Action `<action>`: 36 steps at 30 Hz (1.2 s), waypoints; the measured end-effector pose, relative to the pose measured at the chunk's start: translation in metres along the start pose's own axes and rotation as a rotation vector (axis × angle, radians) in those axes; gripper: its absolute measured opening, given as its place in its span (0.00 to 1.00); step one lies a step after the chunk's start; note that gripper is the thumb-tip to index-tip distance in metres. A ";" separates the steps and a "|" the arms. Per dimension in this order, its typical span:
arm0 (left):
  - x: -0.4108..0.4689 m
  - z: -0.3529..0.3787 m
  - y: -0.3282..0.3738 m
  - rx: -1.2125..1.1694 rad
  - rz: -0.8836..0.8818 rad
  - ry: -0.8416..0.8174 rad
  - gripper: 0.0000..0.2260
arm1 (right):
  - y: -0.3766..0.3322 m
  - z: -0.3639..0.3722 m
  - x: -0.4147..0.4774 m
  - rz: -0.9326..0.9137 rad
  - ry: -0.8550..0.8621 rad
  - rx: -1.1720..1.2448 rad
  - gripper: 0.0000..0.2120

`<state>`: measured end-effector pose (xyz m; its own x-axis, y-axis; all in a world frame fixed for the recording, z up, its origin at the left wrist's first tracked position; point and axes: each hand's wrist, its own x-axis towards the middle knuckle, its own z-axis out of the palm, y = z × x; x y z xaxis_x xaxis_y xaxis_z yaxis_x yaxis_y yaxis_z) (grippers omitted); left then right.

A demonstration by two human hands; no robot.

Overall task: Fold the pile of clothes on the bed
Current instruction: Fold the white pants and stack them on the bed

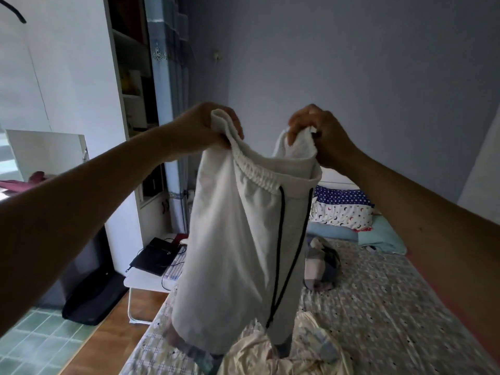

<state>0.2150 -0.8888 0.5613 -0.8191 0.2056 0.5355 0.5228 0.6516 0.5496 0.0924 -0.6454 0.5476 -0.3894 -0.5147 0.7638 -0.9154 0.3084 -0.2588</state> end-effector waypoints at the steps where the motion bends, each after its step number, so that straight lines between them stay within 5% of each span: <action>1: 0.006 0.006 0.001 0.046 0.002 0.005 0.09 | -0.010 0.004 0.004 -0.015 -0.025 0.058 0.12; 4: 0.019 0.023 -0.002 0.067 -0.022 0.051 0.08 | -0.035 0.014 0.011 -0.034 -0.108 0.234 0.11; 8: 0.016 0.042 -0.008 -0.310 -0.140 0.014 0.08 | -0.040 0.021 0.013 0.011 -0.138 0.446 0.08; 11: 0.007 0.052 -0.014 -0.296 -0.171 -0.027 0.02 | -0.037 0.017 0.006 0.123 -0.148 0.457 0.03; 13: 0.002 0.056 -0.018 -0.253 -0.179 0.013 0.05 | -0.027 0.012 -0.005 0.276 -0.167 0.553 0.15; 16: -0.006 0.057 -0.028 -0.252 -0.234 0.129 0.03 | -0.003 0.005 -0.038 0.454 -0.452 0.987 0.50; 19: -0.019 0.057 -0.038 -0.261 -0.325 0.234 0.04 | 0.009 0.018 -0.077 0.295 -0.682 1.006 0.55; 23: -0.038 0.062 -0.062 -0.248 -0.406 0.314 0.06 | 0.008 0.082 -0.116 0.422 -0.420 0.799 0.62; 25: -0.050 0.065 -0.079 -0.212 -0.439 0.302 0.05 | 0.006 0.124 -0.126 0.441 -0.230 0.663 0.55; 28: -0.071 0.060 -0.115 -0.087 -0.477 0.281 0.07 | 0.013 0.166 -0.122 0.483 -0.103 0.565 0.30; 31: -0.098 0.047 -0.156 -0.007 -0.516 0.217 0.07 | 0.023 0.196 -0.107 0.558 -0.217 0.530 0.19; 36: -0.142 0.048 -0.213 0.013 -0.510 0.142 0.10 | 0.032 0.245 -0.100 0.573 -0.386 0.474 0.16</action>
<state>0.2091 -1.0213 0.3374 -0.9284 -0.2398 0.2840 0.0627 0.6521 0.7555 0.0774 -0.7801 0.3177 -0.7361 -0.6451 0.2048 -0.4778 0.2808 -0.8324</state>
